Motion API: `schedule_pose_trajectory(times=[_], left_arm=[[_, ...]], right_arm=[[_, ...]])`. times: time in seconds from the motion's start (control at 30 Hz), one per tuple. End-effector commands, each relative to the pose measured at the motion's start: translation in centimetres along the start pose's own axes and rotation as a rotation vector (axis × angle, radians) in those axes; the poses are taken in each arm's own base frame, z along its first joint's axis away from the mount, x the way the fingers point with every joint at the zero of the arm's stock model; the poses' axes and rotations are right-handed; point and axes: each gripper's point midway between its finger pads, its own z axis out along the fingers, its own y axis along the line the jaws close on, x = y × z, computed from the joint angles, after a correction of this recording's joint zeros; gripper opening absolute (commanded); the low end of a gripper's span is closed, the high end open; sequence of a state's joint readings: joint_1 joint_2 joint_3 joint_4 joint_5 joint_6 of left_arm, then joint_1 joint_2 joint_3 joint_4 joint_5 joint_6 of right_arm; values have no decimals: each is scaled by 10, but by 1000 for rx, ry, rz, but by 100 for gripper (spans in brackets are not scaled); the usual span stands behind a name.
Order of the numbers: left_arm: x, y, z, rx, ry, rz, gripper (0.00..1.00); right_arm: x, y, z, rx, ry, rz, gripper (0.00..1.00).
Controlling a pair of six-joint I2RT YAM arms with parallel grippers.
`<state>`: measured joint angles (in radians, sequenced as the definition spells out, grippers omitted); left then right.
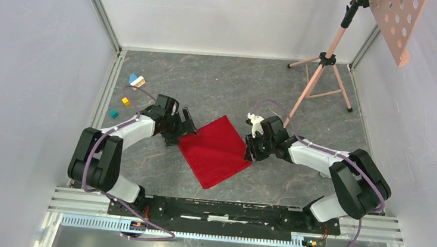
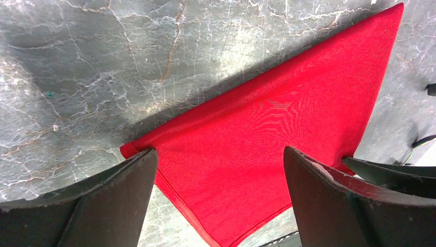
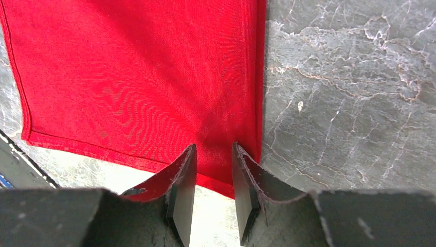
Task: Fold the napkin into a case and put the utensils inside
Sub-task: Pick up the lower triangle-folded napkin from the center of the board.
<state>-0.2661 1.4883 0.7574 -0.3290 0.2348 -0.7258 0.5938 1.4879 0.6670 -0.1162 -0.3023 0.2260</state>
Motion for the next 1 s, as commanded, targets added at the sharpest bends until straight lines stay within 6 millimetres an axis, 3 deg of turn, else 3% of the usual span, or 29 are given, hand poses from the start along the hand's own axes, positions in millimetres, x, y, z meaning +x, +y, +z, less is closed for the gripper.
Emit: schedule_pose_trajectory(times=[0.0,0.13,0.3,0.43,0.5,0.77,0.97], left_arm=[[-8,6,-10,-35,-67,24,99],[-11,-19,-37,70,-107,44,100],[-14,-41,-81,163,-171,99,100],[-17,-52,-122,205,-251,164,100],[-16,-55,-134,222,-265,187,100],[4,-68,-154,331,-233,197,100],[12,-67,-160,339,-210,223,100]], right_arm=[[5,-13,-5,70,35,-29,38],[-14,4,-10,-2,6,-37,39],[-13,-12,-8,93,46,-32,44],[-30,3,-20,95,-18,-90,59],[-33,5,-23,100,-22,-89,61],[-34,35,-10,57,-1,-106,62],[-13,22,8,91,12,-70,61]])
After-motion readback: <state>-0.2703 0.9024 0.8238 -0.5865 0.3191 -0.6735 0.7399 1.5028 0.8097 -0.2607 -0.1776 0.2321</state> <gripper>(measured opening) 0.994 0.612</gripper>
